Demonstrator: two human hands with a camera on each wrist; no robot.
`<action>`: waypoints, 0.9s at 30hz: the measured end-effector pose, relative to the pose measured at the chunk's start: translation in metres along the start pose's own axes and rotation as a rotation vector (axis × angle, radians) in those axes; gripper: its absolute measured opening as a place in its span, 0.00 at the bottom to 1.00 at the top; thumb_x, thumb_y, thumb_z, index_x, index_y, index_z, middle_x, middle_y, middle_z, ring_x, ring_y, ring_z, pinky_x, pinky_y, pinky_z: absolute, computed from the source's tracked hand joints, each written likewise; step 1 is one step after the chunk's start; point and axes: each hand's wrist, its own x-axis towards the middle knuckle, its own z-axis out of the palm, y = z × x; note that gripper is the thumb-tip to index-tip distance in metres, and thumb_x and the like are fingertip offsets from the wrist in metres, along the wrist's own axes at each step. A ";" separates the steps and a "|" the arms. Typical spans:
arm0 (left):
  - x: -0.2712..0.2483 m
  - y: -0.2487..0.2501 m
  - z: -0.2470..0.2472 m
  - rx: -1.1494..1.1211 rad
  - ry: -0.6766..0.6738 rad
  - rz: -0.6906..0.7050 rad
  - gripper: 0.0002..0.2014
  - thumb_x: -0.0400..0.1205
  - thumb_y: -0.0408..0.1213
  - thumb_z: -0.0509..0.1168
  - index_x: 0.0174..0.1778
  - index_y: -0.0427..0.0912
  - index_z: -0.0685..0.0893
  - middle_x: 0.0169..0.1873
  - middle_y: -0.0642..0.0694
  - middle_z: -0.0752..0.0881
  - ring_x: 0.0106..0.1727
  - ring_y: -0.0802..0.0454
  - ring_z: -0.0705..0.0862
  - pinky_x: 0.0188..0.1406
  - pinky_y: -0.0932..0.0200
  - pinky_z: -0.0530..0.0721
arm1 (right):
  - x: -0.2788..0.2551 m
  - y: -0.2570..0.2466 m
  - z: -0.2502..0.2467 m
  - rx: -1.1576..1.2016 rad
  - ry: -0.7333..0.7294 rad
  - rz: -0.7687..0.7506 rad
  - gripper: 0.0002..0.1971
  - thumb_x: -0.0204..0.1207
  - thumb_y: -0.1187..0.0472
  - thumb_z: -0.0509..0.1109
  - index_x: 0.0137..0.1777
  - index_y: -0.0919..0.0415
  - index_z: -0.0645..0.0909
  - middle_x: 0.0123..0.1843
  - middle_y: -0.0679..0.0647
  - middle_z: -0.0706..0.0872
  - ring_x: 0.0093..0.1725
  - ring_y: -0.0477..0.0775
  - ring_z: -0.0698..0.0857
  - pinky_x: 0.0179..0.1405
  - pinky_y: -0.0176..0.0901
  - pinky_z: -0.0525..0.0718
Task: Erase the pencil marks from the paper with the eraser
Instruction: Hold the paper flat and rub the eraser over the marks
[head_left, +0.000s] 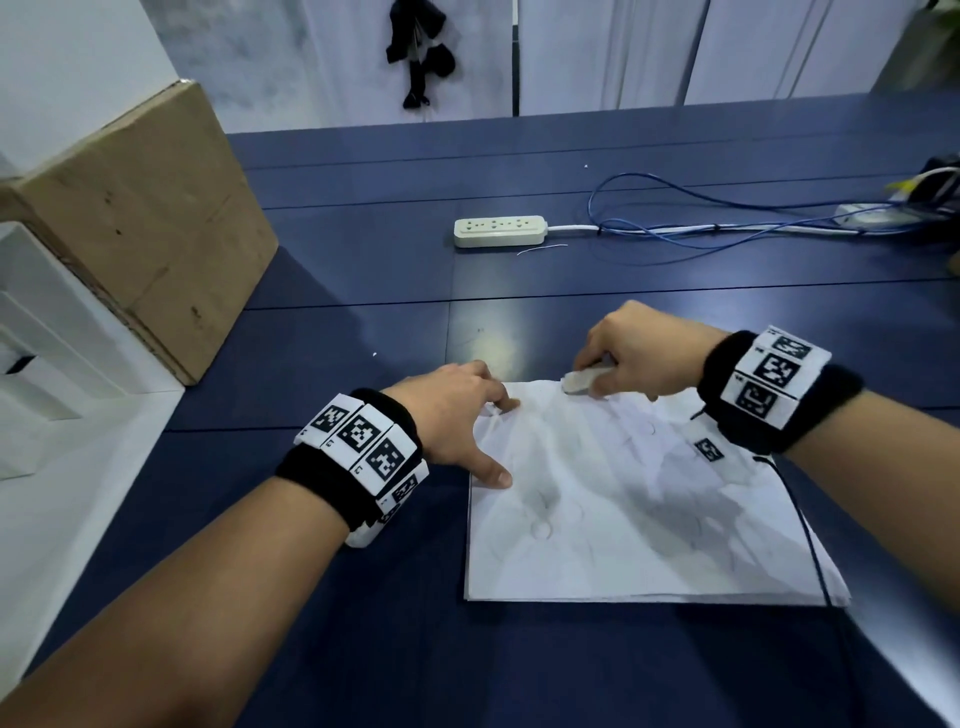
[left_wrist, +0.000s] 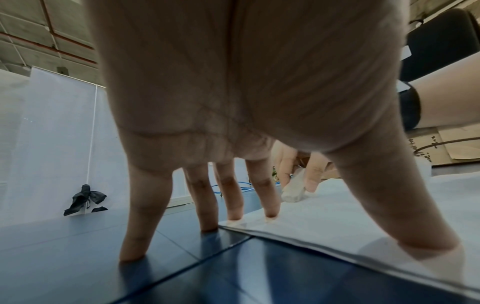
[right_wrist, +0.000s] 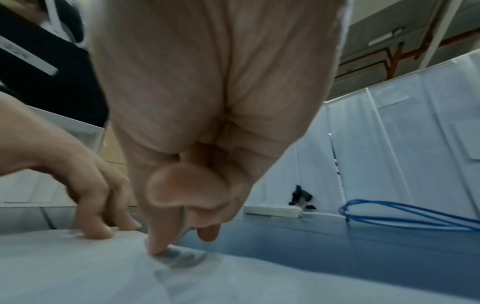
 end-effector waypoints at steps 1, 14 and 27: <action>0.000 -0.001 0.000 -0.001 0.000 0.000 0.48 0.58 0.70 0.76 0.75 0.58 0.73 0.68 0.57 0.70 0.70 0.53 0.72 0.63 0.42 0.81 | -0.006 -0.004 0.000 -0.019 0.003 -0.038 0.10 0.73 0.53 0.75 0.52 0.52 0.91 0.44 0.50 0.90 0.35 0.51 0.85 0.21 0.22 0.76; 0.000 0.002 -0.001 -0.002 0.005 -0.010 0.48 0.59 0.68 0.78 0.75 0.57 0.73 0.68 0.57 0.70 0.71 0.52 0.72 0.63 0.43 0.81 | -0.013 -0.005 0.000 0.009 -0.022 -0.054 0.14 0.71 0.46 0.72 0.50 0.51 0.91 0.42 0.49 0.87 0.35 0.52 0.87 0.24 0.25 0.75; 0.001 0.001 0.000 -0.014 0.014 -0.007 0.48 0.58 0.69 0.77 0.75 0.57 0.74 0.67 0.57 0.71 0.70 0.52 0.73 0.63 0.43 0.81 | -0.010 -0.002 -0.002 0.044 -0.069 0.012 0.10 0.71 0.50 0.74 0.50 0.48 0.91 0.42 0.49 0.89 0.25 0.49 0.87 0.19 0.33 0.80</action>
